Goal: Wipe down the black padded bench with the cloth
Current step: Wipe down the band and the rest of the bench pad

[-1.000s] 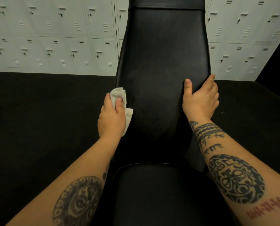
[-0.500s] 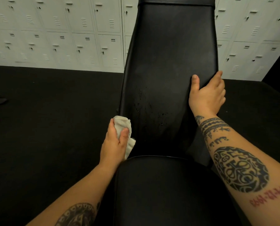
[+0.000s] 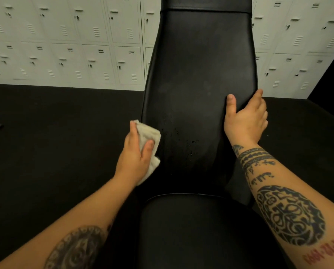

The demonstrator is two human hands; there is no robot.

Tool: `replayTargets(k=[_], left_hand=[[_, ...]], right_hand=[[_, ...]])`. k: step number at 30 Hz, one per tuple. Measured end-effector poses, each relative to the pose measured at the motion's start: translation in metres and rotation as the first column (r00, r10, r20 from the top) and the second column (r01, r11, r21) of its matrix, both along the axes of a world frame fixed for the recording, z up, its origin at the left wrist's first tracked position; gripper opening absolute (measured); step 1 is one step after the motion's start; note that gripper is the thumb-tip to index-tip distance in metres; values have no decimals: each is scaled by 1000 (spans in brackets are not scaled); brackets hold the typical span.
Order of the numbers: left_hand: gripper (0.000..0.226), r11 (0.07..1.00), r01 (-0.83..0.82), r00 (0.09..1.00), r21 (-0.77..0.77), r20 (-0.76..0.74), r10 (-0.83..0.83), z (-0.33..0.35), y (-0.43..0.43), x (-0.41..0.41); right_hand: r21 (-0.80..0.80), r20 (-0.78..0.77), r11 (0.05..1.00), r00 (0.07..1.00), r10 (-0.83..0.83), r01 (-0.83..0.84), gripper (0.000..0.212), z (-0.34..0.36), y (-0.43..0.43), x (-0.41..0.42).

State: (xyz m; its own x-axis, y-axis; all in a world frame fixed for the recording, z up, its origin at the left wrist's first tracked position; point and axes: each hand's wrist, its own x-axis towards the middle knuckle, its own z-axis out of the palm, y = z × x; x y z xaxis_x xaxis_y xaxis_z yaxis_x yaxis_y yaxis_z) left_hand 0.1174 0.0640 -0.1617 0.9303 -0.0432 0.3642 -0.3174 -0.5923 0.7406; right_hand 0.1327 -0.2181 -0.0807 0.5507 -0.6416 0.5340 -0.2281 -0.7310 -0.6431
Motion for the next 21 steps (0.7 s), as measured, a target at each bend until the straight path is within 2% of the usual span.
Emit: replayTargets(k=[7,9,11,13,15,17,19,20,21], left_hand=[[52,995,-103,993,-6,50,104,76,-25,69],[44,986,-164,986,-5,23,164,96,-32,77],[34,955,-265,963,-135,5,268,117,-34,82],[28,872,-332,927,-361,49,373,138,-31,84],[29,802,-290,885,-522,173,432,155,-27,79],[30,811,-148,866,-566,321,383,157,-31,68],[37,880,-34,883,-475,399,249,146,-42,57],[39,932,11,903,-362,405,147,135,-47,52],[42,983,34,916,-179,399,40,122,-50,49]], right_hand=[[-10,8,1000,1000,-20,20,90,-2,0,2],[-6,13,1000,1000,-18,18,90,-2,0,2],[1,21,1000,1000,-4,4,89,-1,0,0],[7,30,1000,999,14,-14,89,-1,-1,-1],[15,34,1000,999,18,-19,89,0,-1,-2],[24,35,1000,999,16,-17,89,0,-1,-2],[33,37,999,999,23,-24,89,0,0,-2],[35,37,999,999,26,-27,89,0,-1,-2],[35,36,999,999,26,-28,89,0,-1,-2]])
